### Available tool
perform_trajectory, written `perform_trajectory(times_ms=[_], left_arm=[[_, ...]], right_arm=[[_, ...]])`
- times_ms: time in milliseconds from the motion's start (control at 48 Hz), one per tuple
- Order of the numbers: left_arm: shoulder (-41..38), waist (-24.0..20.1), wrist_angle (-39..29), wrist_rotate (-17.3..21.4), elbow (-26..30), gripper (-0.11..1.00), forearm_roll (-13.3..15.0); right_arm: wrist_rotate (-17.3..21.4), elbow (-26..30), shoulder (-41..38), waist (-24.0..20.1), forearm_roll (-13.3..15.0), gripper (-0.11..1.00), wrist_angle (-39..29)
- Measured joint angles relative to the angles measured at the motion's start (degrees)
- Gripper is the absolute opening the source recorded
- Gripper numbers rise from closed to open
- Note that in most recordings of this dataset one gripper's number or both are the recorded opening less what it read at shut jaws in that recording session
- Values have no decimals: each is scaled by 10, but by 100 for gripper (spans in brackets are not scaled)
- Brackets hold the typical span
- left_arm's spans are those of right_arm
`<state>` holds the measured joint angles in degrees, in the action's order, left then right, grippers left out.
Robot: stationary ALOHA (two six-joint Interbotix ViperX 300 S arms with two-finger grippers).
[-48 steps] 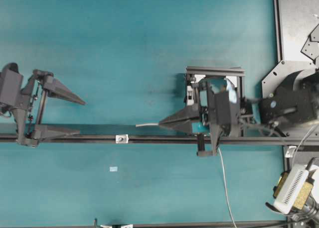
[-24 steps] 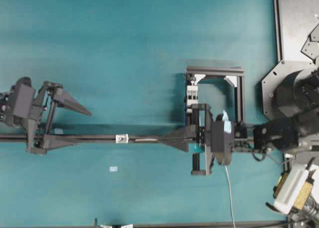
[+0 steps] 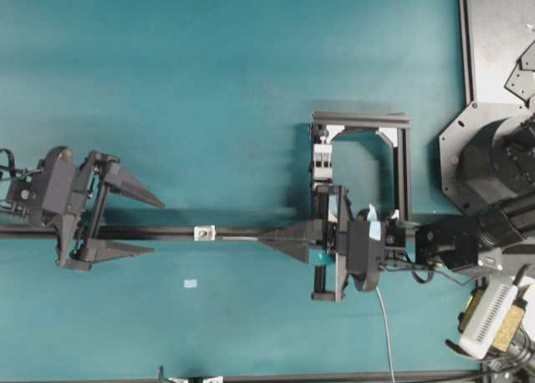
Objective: Insert the wire into the hole on the right side and pull it with the left arm.
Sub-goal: 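Align the wire tip with the white bracket hole using the right gripper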
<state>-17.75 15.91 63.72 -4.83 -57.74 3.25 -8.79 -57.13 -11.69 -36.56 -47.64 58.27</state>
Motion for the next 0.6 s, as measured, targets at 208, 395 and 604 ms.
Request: perform_trajectory(times_ms=[208,395,604], left_arm=[[0,-1,0,0,1,73,0],[0,-2,0,0,2,73,0],[0,-4,0,0,1,73,1]], right_arm=[[-1,0,-15,1,-14,2,7],[-1,0,-21,0,-14,2,19],[-1,2,-29,0,-14,2,27]])
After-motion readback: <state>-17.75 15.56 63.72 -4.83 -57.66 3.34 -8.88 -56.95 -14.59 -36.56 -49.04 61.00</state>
